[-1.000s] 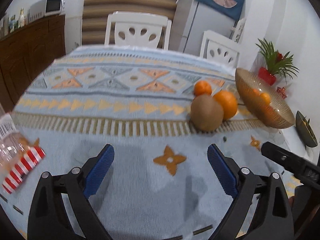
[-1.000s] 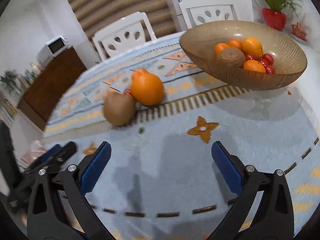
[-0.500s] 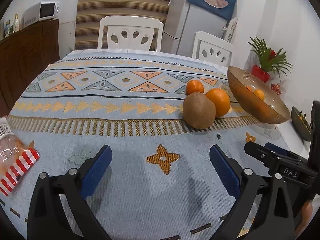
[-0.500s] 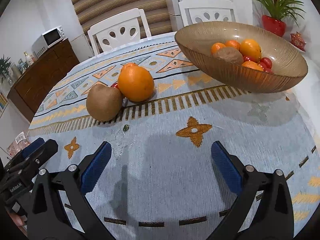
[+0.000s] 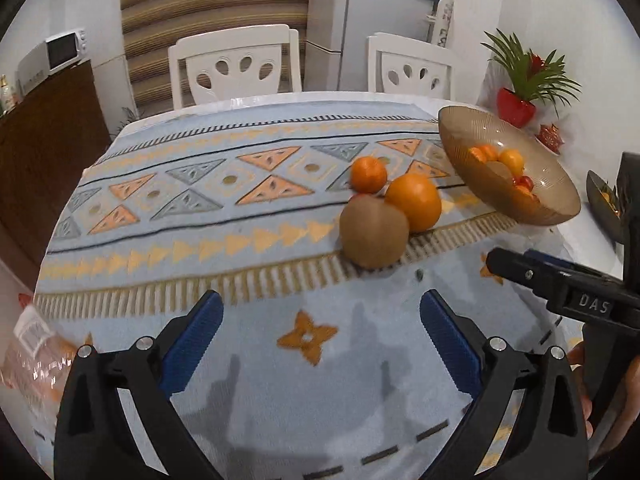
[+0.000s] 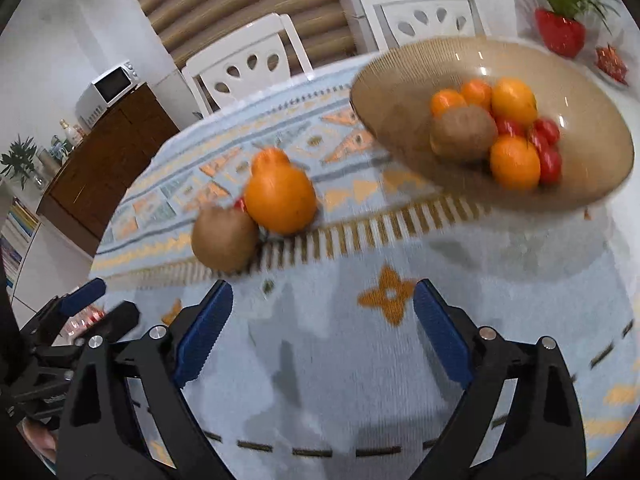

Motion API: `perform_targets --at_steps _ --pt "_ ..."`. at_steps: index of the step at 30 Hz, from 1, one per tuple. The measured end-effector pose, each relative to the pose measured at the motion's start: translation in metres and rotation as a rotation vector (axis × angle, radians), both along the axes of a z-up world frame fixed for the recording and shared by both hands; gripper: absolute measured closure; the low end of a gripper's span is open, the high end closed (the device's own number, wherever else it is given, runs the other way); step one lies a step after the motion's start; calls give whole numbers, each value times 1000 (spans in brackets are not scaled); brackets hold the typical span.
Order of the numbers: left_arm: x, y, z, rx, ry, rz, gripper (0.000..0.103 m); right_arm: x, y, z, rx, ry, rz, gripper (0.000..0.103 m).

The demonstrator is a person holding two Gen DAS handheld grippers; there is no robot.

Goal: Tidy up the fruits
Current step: 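Grasp the large orange with the right tool while the left tool grasps the brown round fruit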

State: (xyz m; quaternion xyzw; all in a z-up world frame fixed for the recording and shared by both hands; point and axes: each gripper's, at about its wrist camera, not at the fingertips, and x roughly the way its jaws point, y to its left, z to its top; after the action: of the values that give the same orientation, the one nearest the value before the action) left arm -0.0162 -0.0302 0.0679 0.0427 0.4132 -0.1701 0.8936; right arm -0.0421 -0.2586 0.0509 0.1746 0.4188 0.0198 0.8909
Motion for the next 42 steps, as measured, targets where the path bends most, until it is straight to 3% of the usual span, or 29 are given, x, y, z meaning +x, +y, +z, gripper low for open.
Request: perform_targets --at_steps 5,8,11,17,20,23,26,29,31,33,35,37,40,42 --pt "27 -27 -6 49 38 -37 5 34 1 5 54 52 15 11" --pt "38 -48 -15 58 24 -84 5 48 4 5 41 42 18 11" --pt "43 -53 -23 93 -8 -51 5 61 3 -2 23 39 11 11" --pt "58 -51 -39 38 -7 -56 5 77 -2 -19 110 2 28 11" --pt "67 -52 -49 -43 41 -71 5 80 -3 -27 171 -50 19 11" --pt "69 -49 -52 -53 47 -52 5 84 -5 -37 217 -24 20 18" --pt "70 -48 -54 -61 45 -42 6 83 -9 -36 242 -34 19 18" --pt "68 -55 -56 -40 39 -60 13 85 -5 -37 220 -17 25 18" --pt "68 -59 -59 -21 57 -89 25 87 -1 -37 190 -8 30 17" --pt "68 -60 -61 -18 66 -94 26 86 7 -35 135 -10 29 18" --pt "69 -58 -60 -30 65 -98 29 85 12 -33 116 -29 44 28" --pt "65 -60 -59 -41 56 -132 46 85 14 -31 121 -45 68 42" --pt "58 -65 -58 -1 24 -132 46 82 18 -30 89 -56 70 42" --pt "57 -62 -56 -15 22 -123 46 82 16 -31 101 -58 75 43"
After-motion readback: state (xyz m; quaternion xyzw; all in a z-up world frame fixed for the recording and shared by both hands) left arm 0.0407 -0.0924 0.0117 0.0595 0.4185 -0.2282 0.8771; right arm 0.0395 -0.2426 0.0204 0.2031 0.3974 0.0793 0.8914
